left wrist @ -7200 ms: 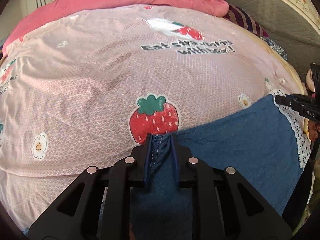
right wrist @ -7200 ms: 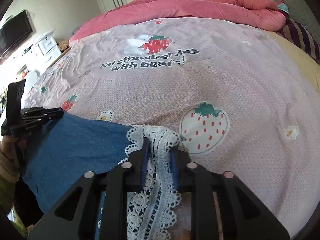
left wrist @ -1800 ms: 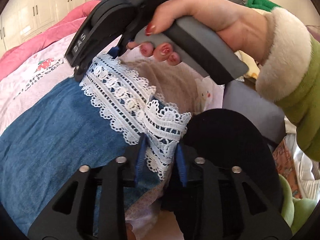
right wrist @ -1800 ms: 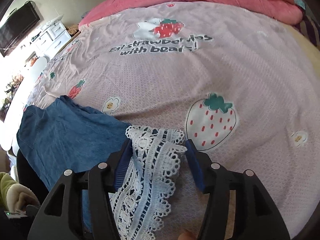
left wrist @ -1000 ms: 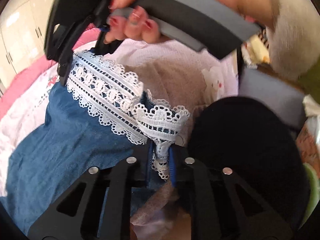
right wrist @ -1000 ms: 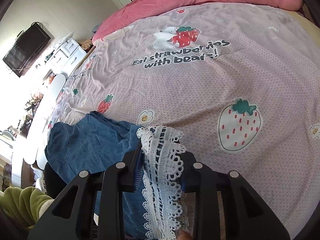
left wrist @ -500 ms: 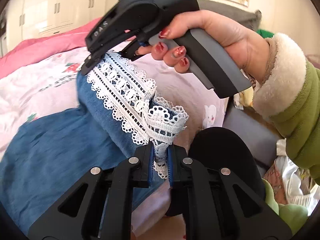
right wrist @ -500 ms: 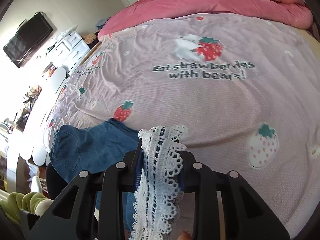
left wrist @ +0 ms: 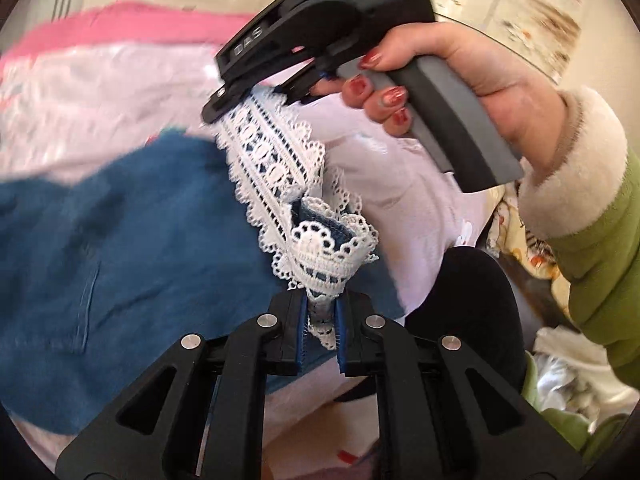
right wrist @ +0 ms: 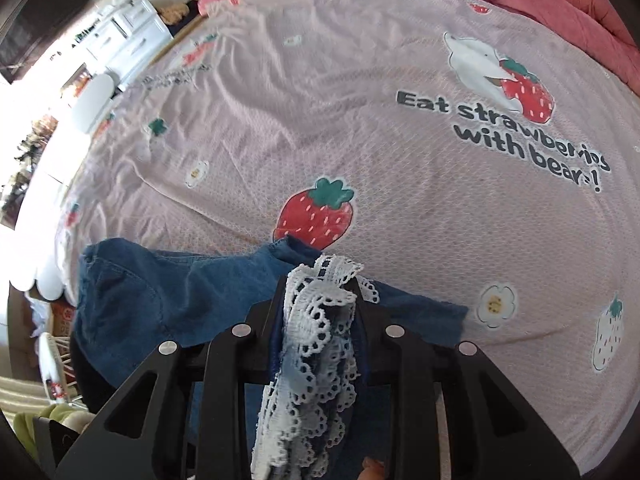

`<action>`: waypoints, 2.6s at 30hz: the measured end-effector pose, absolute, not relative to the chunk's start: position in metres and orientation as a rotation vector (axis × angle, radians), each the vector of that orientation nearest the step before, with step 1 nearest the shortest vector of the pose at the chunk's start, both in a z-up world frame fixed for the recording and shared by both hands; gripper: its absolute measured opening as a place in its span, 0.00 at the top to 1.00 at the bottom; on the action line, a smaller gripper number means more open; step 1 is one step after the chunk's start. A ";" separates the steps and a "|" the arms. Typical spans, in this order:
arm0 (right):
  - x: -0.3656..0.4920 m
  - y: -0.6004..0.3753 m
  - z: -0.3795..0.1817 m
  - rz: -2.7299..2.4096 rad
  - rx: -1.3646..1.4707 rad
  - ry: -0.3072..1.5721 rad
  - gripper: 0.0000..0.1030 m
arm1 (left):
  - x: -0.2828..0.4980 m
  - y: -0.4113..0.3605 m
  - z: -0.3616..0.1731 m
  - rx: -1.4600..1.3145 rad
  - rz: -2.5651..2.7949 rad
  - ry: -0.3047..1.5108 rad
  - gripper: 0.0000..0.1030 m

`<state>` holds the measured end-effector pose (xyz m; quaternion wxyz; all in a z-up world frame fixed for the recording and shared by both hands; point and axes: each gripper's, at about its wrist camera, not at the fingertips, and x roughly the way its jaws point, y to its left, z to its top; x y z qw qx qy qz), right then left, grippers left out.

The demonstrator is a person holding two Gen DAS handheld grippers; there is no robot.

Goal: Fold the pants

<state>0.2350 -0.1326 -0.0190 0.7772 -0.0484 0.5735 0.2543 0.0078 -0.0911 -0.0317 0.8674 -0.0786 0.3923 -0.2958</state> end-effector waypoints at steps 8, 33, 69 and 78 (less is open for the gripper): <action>0.234 -0.108 -0.024 0.562 -0.075 1.262 0.61 | 0.000 -0.066 -0.048 -0.258 -0.613 0.876 0.95; 0.225 -0.102 -0.017 0.718 -0.250 1.052 0.36 | -0.009 -0.057 -0.017 -0.225 -0.522 0.815 0.57; 0.168 -0.108 -0.013 0.796 -0.383 0.945 0.53 | -0.008 -0.055 -0.056 -0.157 -0.395 0.927 0.69; 0.192 -0.097 -0.056 0.756 -0.357 1.030 0.49 | -0.006 -0.061 -0.062 -0.092 -0.369 0.923 0.67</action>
